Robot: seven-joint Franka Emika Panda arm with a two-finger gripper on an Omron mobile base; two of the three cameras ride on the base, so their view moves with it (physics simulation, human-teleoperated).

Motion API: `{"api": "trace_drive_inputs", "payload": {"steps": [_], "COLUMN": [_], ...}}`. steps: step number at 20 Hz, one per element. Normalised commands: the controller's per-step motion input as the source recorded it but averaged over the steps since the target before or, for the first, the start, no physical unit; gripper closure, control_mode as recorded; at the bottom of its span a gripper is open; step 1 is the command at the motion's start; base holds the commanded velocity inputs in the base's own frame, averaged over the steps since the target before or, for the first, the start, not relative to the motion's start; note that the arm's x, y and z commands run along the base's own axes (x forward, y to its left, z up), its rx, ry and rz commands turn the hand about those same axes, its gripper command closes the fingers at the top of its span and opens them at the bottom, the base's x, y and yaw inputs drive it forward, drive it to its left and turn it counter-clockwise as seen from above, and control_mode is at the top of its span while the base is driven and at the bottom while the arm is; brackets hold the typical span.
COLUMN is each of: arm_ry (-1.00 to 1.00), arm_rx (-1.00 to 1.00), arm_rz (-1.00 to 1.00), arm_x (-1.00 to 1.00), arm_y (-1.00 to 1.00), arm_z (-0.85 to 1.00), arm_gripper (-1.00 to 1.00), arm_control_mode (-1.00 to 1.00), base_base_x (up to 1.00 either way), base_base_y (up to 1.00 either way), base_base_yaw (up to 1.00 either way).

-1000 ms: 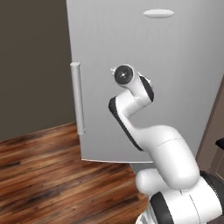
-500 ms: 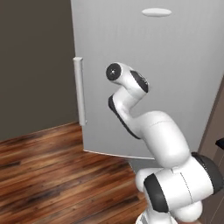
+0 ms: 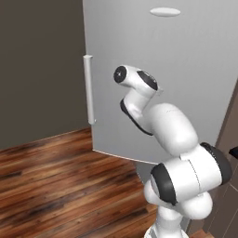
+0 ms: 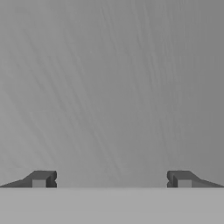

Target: Place the steak on the counter behind the older steak on the same shelf of the fridge to maintain FIFO order. Close the fridge door when finished.

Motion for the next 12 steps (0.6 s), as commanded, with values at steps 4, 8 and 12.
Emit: {"api": "trace_drive_inputs", "payload": {"steps": [4,8,12], "arm_ry": [-0.04,-0.04,-0.04], "arm_rx": [0.00,0.00,0.00], "arm_rz": [-0.13,-0.11,-0.10], "arm_x": [0.38,0.33,0.29], "arm_y": [-0.46,-0.46,-0.49], "arm_z": [-0.08,-0.09,-0.11], "arm_gripper": [-1.00,-1.00,-1.00], "arm_control_mode": [-1.00,-1.00,-1.00], "base_base_x": [0.00,0.00,0.00], "base_base_y": [0.00,0.00,0.00], "base_base_yaw": [0.00,0.00,0.00]}}
